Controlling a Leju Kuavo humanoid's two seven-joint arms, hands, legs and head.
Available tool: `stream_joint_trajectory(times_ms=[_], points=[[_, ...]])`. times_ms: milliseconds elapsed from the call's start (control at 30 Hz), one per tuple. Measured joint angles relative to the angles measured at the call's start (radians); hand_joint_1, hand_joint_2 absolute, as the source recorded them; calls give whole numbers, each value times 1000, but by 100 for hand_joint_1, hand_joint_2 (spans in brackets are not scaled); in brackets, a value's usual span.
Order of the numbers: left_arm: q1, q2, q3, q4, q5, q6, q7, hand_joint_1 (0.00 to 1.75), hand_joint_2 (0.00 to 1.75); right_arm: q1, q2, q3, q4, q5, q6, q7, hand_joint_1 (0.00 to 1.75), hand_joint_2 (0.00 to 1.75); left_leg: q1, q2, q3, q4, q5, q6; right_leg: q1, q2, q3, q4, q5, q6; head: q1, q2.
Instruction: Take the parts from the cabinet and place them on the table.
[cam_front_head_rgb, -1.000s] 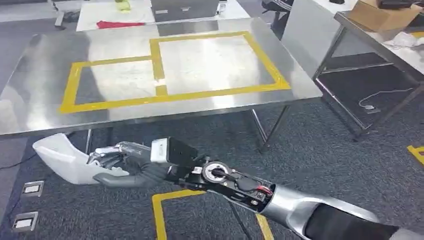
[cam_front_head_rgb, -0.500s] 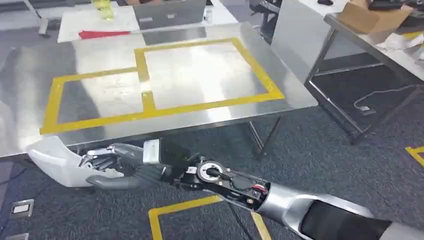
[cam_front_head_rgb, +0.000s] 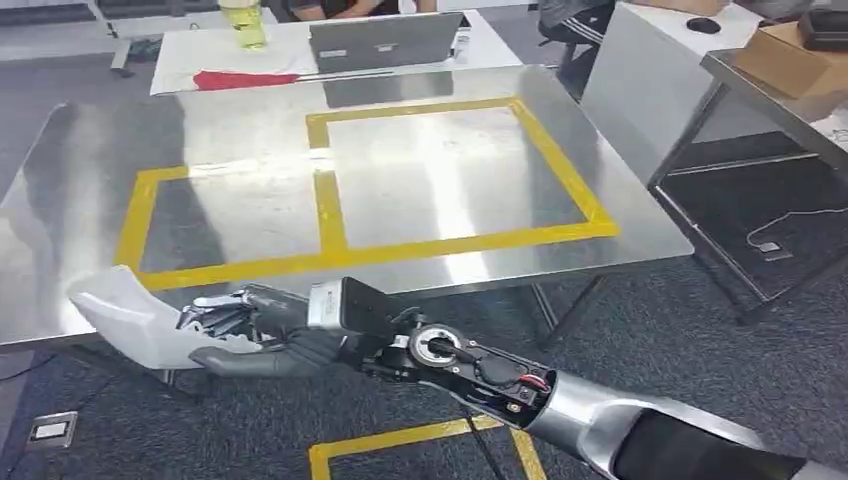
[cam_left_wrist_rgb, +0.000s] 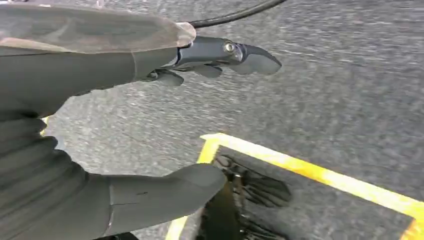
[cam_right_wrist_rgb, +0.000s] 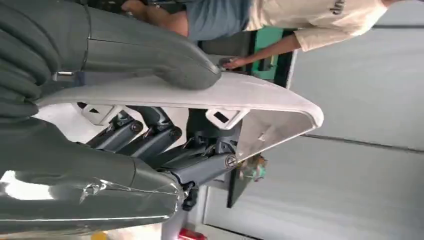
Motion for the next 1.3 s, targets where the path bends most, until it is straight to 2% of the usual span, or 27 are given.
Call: stream_joint_trajectory(times_ms=[33,67,133,167,200,267,300,333,367,433,467,500,567,600,633,700,833,933,967,1033,1067,1100,1133,1167,1233,1267,1300], points=[[-6,1,-3,0,0,0,-1,0,175,1,0,0,0,0,0,1,175,175,-2,1,-1,3,-7,-10,-2,3,14,4,20,-6,2,0],[-5,1,-5,0,0,1,-4,0,175,2,-2,0,0,0,-1,1,175,175,-1,3,4,8,-8,-11,1,3,14,2,10,-10,2,0],[-4,1,-5,0,0,1,-11,0,175,-1,0,-1,-3,1,-2,0,175,175,2,6,-1,22,-10,-19,-9,5,36,-12,12,-17,5,0],[-7,0,-5,-1,0,2,-16,0,175,-4,0,-1,-3,1,-3,0,175,175,2,8,-31,78,-13,-22,-10,5,45,-19,10,-20,0,0],[-9,0,-5,-1,0,2,-17,0,175,-6,0,-1,-3,1,-3,0,175,175,2,8,-77,158,-36,-26,-11,3,49,-22,8,-23,-10,0],[-7,2,-5,-1,0,2,-17,0,175,-3,0,-1,-2,1,-3,1,175,175,5,8,-180,308,-105,-31,-10,3,55,-22,-1,-28,-16,0],[-6,2,-5,-1,1,2,-18,0,175,-1,0,-1,-2,2,-3,1,175,175,6,8,-211,339,-115,-35,-10,4,58,-22,-5,-29,-16,0],[-4,2,-5,-1,1,2,-17,0,175,1,0,-1,-2,2,-3,1,175,175,6,8,-221,322,-92,-36,-10,6,65,-22,-10,-29,-18,0],[-3,3,-5,0,1,2,-17,0,175,1,0,-1,-2,2,-3,1,175,175,7,8,-206,260,-44,-35,-10,8,72,-22,-15,-28,-20,0],[-4,6,-5,-1,1,2,-17,0,175,0,0,-1,-2,2,-3,1,175,175,7,8,-141,79,73,-29,-10,9,86,-22,-24,-23,-22,0],[-4,6,-5,0,1,2,-18,0,175,-1,0,-1,-2,2,-3,1,175,175,6,9,-122,10,99,-26,-7,9,89,-20,-29,-18,-24,0],[-7,6,-5,-1,1,3,-18,0,175,-1,0,-1,-2,2,-5,0,175,175,0,10,-123,3,65,-21,-3,11,85,-17,-31,-14,-28,0],[-7,5,-5,-1,2,3,-18,0,175,-1,0,-1,-2,2,-6,1,175,175,-1,7,-123,7,90,-12,-2,10,82,-18,-39,-4,-24,0],[-6,3,-5,-1,2,3,-18,0,175,-1,-1,-1,-2,3,-7,1,175,175,6,8,-120,3,94,-24,1,8,83,-13,-50,-28,-22,0],[-5,3,-5,0,3,5,-18,0,175,-1,-1,-1,-2,3,-8,1,175,175,4,6,-119,3,94,-24,0,8,83,-12,-46,-46,-19,0],[-5,3,-6,-1,4,6,-18,0,175,-1,-1,-2,-2,3,-10,0,175,175,-1,5,-119,3,92,-21,-1,8,86,-17,-44,-35,-17,0],[-5,3,-6,-1,5,6,-18,0,175,-2,-1,-2,-2,3,-12,0,175,175,-3,5,-119,4,89,-12,-3,8,90,-24,-42,-28,-13,0],[-5,3,-7,-1,5,6,-18,0,175,-2,-2,-2,-2,4,-19,0,175,175,-4,5,-119,4,88,-9,-4,8,92,-29,-42,-7,-12,0],[-5,3,-7,0,5,6,-18,0,175,-2,-2,-2,-2,6,-20,0,175,175,-4,5,-119,4,88,-9,-5,8,92,-29,-42,-5,-11,0],[-4,5,-8,-1,6,6,-18,0,175,-3,-2,-2,-2,13,-27,2,175,175,-12,3,-119,7,83,11,-13,7,98,-39,-39,18,-14,0],[-5,6,-8,-1,6,6,-19,0,175,-5,-2,-3,-2,17,-32,3,175,175,-12,4,-113,-2,85,16,-11,7,102,-44,-38,22,-18,0],[-5,5,-8,-1,8,6,-19,0,175,-6,-2,-3,-2,22,-40,4,175,175,3,4,-97,-24,94,20,-5,6,105,-45,-44,26,-17,0],[-4,4,-9,-1,8,6,-20,0,175,-9,-2,-4,-2,23,-43,4,175,175,2,4,-86,-36,96,21,-6,4,99,-14,-64,28,-14,0],[-5,4,-9,-1,8,6,-21,0,175,-13,-2,-5,-1,24,-48,4,175,175,4,5,-82,-38,98,23,-9,3,70,54,-104,29,-9,0],[-5,4,-10,-1,8,6,-22,0,175,-15,-3,-5,2,24,-53,6,175,175,4,2,-80,-38,97,23,-15,3,-14,223,-175,33,-5,0],[-5,4,-11,-1,9,6,-22,0,175,-15,-5,-5,6,24,-53,9,175,175,6,-1,-80,-37,95,21,-18,2,-49,285,-192,36,-5,0],[-4,4,-11,-1,9,6,-22,0,175,-15,-6,-5,10,24,-55,10,175,175,7,-7,-79,-36,94,19,-23,2,-55,290,-180,38,-3,0]])
